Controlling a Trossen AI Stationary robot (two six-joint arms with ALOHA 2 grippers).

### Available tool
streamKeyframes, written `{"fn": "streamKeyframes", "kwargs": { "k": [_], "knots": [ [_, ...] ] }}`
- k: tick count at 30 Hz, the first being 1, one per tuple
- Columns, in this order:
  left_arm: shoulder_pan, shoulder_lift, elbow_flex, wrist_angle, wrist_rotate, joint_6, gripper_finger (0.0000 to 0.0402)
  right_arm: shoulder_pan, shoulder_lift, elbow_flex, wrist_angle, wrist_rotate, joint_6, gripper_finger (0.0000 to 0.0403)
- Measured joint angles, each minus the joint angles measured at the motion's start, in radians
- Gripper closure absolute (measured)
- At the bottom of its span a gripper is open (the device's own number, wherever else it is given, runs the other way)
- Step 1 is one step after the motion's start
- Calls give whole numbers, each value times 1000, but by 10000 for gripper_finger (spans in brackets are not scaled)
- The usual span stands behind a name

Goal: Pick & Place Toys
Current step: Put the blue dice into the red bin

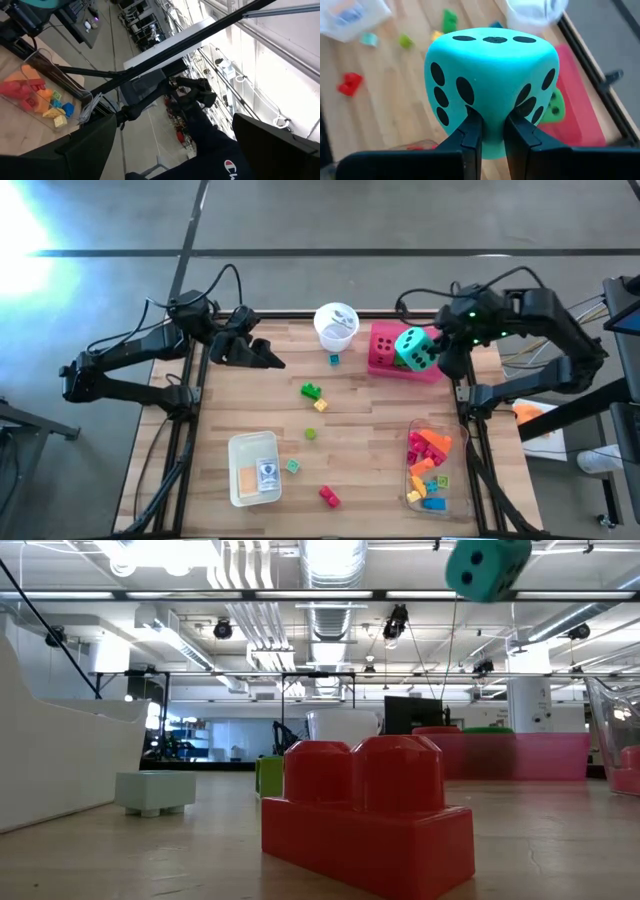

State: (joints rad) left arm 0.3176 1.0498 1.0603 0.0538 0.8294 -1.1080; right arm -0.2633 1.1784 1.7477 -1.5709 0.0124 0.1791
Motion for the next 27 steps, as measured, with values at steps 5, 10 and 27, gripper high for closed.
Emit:
{"fn": "streamKeyframes", "kwargs": {
  "k": [5, 10, 27],
  "knots": [
    [0, 0, 0, 0, -3, 0, 3, -58, 2, -105, -1, 40, 1, 362],
    [0, 0, 0, 0, -3, 0, 3, -144, 3, -197, 0, 93, 5, 362],
    [0, 0, 0, -3, -43, 0, 3, -490, 77, -458, -1, 64, 417, 362]
  ]
}}
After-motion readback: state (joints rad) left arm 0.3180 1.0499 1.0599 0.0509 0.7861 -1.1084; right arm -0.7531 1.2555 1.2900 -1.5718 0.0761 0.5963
